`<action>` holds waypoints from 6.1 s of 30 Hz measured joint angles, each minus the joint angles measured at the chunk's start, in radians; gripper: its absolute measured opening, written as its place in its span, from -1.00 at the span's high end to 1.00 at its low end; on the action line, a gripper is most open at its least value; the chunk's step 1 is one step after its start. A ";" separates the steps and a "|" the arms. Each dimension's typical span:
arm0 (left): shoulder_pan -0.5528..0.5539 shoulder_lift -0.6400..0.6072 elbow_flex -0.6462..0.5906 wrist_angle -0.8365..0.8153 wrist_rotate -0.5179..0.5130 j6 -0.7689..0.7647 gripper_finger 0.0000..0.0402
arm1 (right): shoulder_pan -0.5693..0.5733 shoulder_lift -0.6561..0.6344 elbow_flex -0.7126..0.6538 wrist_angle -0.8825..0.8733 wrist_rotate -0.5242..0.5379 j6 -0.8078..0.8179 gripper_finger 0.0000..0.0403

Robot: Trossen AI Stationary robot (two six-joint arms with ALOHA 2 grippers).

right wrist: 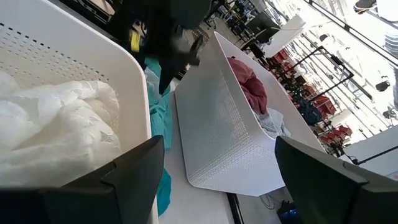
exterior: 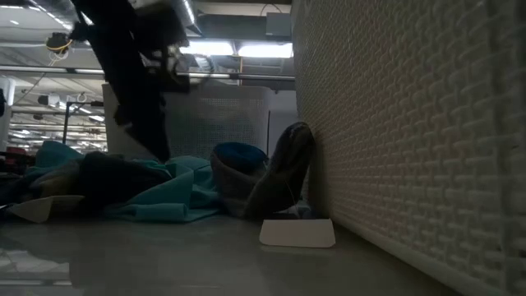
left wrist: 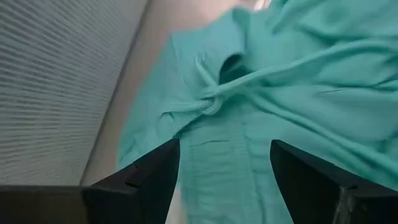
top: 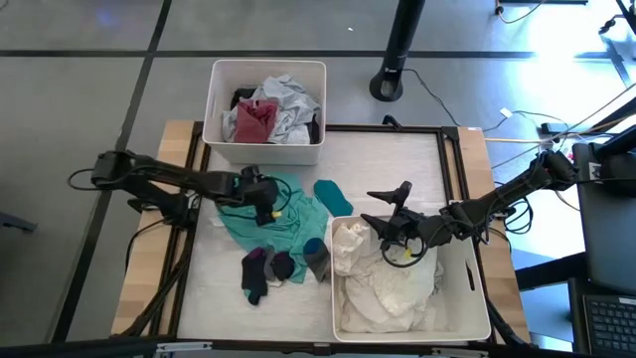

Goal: Sort clothes
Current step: Put the green shorts into the top white laundry organizer, then put the blue sock into the top white laundry organizer

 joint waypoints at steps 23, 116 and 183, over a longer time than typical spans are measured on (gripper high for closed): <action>0.143 0.291 0.009 0.122 0.185 0.054 0.83 | 0.000 0.000 0.000 -0.003 -0.008 0.000 -0.54; 0.751 0.118 0.535 -0.024 -0.044 0.486 0.16 | 0.000 0.000 -0.001 0.005 -0.003 -0.002 -0.54; 0.122 0.611 0.152 0.882 0.145 0.016 0.12 | 0.000 0.000 -0.001 0.018 0.011 -0.002 -0.54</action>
